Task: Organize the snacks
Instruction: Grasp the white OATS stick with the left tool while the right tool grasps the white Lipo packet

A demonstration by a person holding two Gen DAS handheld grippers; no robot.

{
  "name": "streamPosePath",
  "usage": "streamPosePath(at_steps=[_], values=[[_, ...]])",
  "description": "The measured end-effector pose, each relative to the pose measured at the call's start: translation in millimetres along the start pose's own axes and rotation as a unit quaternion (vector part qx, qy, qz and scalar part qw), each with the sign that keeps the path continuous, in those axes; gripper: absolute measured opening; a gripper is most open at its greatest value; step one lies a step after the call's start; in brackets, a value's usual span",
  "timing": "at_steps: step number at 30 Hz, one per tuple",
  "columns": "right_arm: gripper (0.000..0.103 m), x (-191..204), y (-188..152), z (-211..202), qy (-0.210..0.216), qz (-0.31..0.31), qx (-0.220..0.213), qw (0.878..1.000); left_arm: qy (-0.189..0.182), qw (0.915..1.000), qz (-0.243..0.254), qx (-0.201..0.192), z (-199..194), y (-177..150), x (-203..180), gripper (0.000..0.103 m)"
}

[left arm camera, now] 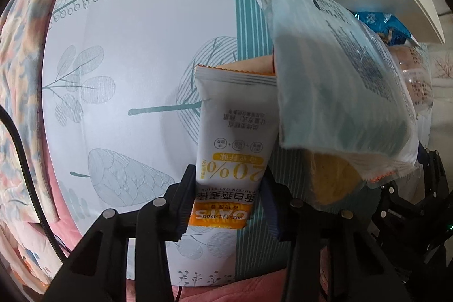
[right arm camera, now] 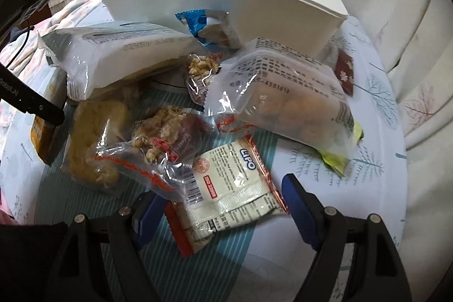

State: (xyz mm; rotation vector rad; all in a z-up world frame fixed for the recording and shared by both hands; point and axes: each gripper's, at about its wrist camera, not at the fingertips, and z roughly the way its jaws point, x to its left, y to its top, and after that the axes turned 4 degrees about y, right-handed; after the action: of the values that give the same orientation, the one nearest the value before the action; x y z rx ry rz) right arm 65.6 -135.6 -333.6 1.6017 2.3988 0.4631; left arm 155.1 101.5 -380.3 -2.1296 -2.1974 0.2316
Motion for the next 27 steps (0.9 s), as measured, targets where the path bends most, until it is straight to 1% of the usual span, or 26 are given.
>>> streamPosePath(at_steps=[5, 6, 7, 11, 13, 16, 18, 20, 22, 27], values=[[0.069, -13, 6, 7, 0.029, 0.012, 0.015, 0.999, 0.006, 0.9999, -0.006, 0.006, 1, -8, 3, 0.04], [0.064, -15, 7, 8, 0.037, 0.018, 0.02, 0.999, 0.006, 0.9999, -0.007, 0.007, 0, -11, 1, 0.04], [0.062, -17, 9, 8, 0.041, 0.024, 0.025, 0.999, 0.007, 0.9999, -0.009, 0.007, -1, -13, -2, 0.04], [0.061, -20, 11, 9, 0.053, 0.035, 0.041, 0.997, 0.009, 0.9998, -0.015, 0.005, -5, -19, -5, 0.04], [0.061, -22, 12, 8, 0.06, 0.046, 0.05, 0.996, 0.008, 0.9998, -0.017, 0.003, -10, -15, -3, 0.04], [0.061, -30, 12, 9, 0.07, 0.07, 0.072, 0.992, 0.012, 0.9998, -0.015, 0.0, -21, -20, 0, 0.04], [0.061, -32, 8, 3, 0.079, 0.09, 0.081, 0.989, 0.006, 0.9999, -0.012, -0.003, -30, -23, -2, 0.04], [0.061, -37, 7, -4, 0.082, 0.105, 0.091, 0.987, 0.004, 1.0, -0.005, -0.003, -39, -26, -3, 0.04], [0.061, -42, 7, -13, 0.083, 0.12, 0.097, 0.984, 0.01, 0.9999, 0.007, -0.002, -54, -30, -3, 0.04], [0.061, -61, 12, -43, 0.093, 0.163, 0.099, 0.977, 0.013, 0.9989, 0.043, -0.015, -88, -37, -9, 0.04]])
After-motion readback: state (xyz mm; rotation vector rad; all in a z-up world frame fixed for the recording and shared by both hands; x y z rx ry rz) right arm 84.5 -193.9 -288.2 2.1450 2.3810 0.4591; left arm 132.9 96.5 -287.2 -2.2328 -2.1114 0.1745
